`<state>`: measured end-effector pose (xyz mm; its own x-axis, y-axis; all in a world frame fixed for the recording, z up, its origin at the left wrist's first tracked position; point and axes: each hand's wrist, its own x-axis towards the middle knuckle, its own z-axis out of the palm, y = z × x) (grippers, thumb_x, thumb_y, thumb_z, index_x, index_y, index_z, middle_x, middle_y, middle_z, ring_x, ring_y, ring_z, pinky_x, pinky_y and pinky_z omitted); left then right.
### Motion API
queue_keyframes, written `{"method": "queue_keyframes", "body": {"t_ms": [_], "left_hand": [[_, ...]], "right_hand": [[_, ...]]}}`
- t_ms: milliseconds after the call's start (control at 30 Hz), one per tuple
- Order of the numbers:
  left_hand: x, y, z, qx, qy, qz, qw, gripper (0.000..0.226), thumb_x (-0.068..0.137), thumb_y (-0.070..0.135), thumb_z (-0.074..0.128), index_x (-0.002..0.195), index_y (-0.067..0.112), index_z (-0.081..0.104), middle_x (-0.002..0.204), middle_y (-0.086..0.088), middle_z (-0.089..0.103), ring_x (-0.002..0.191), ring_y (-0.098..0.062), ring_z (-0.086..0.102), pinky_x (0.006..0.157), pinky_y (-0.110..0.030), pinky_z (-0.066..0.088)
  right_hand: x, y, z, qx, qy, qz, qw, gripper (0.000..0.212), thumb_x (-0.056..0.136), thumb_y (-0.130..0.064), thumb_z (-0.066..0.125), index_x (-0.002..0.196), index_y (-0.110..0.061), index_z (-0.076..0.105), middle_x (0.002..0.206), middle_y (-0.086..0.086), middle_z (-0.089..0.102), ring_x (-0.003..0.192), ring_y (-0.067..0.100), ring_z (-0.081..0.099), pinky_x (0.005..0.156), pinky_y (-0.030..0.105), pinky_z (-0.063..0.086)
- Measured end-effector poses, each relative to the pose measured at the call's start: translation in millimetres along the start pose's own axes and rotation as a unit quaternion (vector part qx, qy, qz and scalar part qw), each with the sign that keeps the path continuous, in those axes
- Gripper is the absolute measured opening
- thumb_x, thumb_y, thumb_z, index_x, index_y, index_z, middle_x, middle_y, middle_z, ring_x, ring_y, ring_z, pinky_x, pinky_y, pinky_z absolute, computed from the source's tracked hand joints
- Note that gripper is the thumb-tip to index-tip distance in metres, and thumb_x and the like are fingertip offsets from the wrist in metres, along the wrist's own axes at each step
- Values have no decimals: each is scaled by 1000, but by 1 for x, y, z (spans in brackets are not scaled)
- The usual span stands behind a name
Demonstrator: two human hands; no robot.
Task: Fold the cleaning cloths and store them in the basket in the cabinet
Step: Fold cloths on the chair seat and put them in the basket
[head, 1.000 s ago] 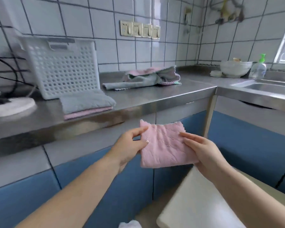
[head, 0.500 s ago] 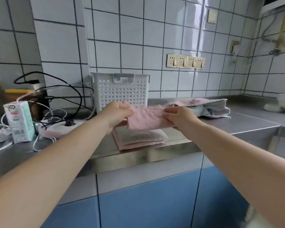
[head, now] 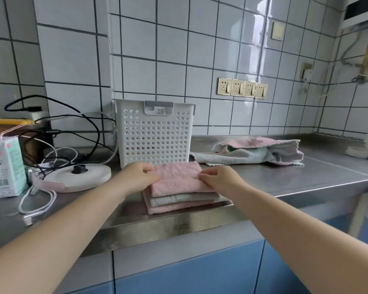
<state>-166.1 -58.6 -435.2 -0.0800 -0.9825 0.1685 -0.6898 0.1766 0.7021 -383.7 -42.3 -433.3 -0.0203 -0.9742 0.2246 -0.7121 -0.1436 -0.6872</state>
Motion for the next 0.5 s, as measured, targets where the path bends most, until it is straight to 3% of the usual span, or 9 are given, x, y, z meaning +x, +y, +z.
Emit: {"method": "queue_keyframes", "body": {"t_ms": [67,167,267,333,367,433,500], "left_hand": [[4,9,-6,88,44,30,995,49,89,25,54,137,18,45,145,-3,36,133,-19,35,107,-28,28],[9,35,-6,130,56,135,981,52,96,15,37,147,12,27,157,-3,17,145,-13,13,115,-24,8],[14,53,8,154,-10,153,976,48,97,11,31,145,11,30,155,-7,25,141,-19,25,114,-30,20],[16,52,20,171,-70,121,975,35,95,11,31,125,17,47,142,-10,45,125,-26,46,103,-36,36],[16,48,25,187,-91,115,971,34,95,12,31,123,20,48,140,-9,48,122,-26,47,103,-37,36],[15,38,31,218,-115,100,964,46,98,18,27,144,20,33,152,-6,32,137,-23,32,115,-37,21],[12,30,33,244,-114,89,959,50,101,24,20,151,18,14,159,-5,10,146,-20,11,119,-34,7]], "right_hand": [[4,-4,-5,-7,12,-13,1000,31,95,-34,50,111,-14,68,105,10,70,87,20,60,71,25,38],[16,-18,-7,-39,-1,-42,998,35,98,-28,40,120,-12,62,103,8,68,78,19,56,69,27,39],[22,-36,1,-70,-61,-68,993,39,97,-22,40,133,-26,51,129,3,58,109,21,58,91,28,43],[21,-40,11,-130,-116,-93,980,40,97,-20,37,135,-25,50,135,4,53,116,21,51,87,24,39],[19,-39,17,-157,-147,-98,972,40,98,-18,35,135,-23,49,136,6,51,115,21,48,83,24,39],[18,-32,26,-184,-178,-98,962,42,99,-19,30,139,-22,43,145,5,42,127,22,39,99,26,35],[17,-27,27,-184,-187,-90,961,43,101,-23,28,144,-21,36,154,1,28,140,22,25,114,28,19]]}}
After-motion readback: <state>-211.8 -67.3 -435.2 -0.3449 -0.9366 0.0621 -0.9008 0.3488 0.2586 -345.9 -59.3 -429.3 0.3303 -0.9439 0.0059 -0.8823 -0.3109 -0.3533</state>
